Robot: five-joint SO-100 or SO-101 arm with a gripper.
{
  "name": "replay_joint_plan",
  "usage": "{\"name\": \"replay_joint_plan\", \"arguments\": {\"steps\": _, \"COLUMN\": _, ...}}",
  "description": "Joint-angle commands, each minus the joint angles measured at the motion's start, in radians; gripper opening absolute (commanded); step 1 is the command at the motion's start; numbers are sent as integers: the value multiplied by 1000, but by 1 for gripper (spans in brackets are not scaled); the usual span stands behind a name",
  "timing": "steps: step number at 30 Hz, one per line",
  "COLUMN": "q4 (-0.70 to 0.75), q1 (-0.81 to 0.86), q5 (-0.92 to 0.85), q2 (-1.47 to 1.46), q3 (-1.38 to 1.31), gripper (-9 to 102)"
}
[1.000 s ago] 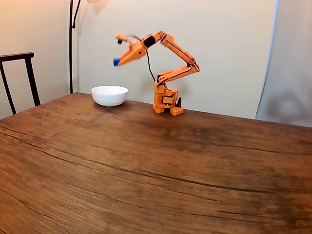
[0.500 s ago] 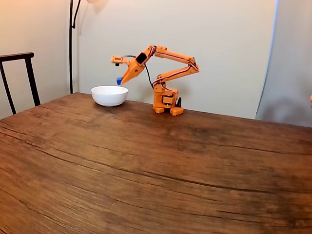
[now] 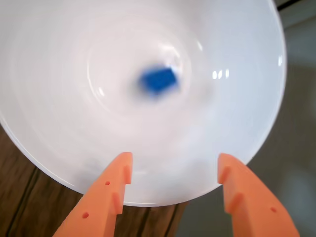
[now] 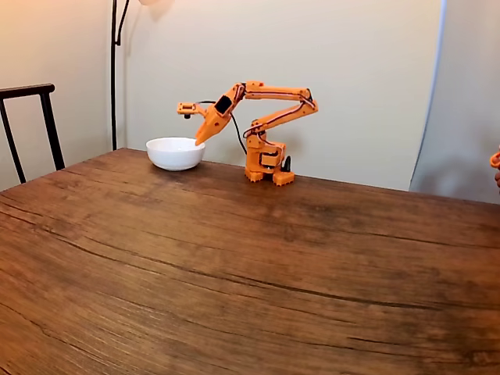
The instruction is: Grasp the cube and drop it in the bowl
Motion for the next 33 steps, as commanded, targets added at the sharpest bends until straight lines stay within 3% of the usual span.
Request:
{"name": "replay_joint_plan", "arguments": {"steps": 1, "q4": -11, "q1": -11, "q5": 6, "q2": -41, "q3": -80, "gripper": 25}}
{"name": "replay_joint_plan", "arguments": {"steps": 9, "q4": -2, "q1": -161, "q5": -5, "q2": -101, "q3": -187, "gripper": 24}}
{"name": "replay_joint_plan", "arguments": {"steps": 18, "q4": 0, "q1": -423, "q5": -9, "q2": -86, "q3": -186, "gripper": 0}}
{"name": "replay_joint_plan", "arguments": {"steps": 33, "q4": -12, "q1": -1011, "q5": -166, "q2": 23, "q3": -169, "gripper": -1}}
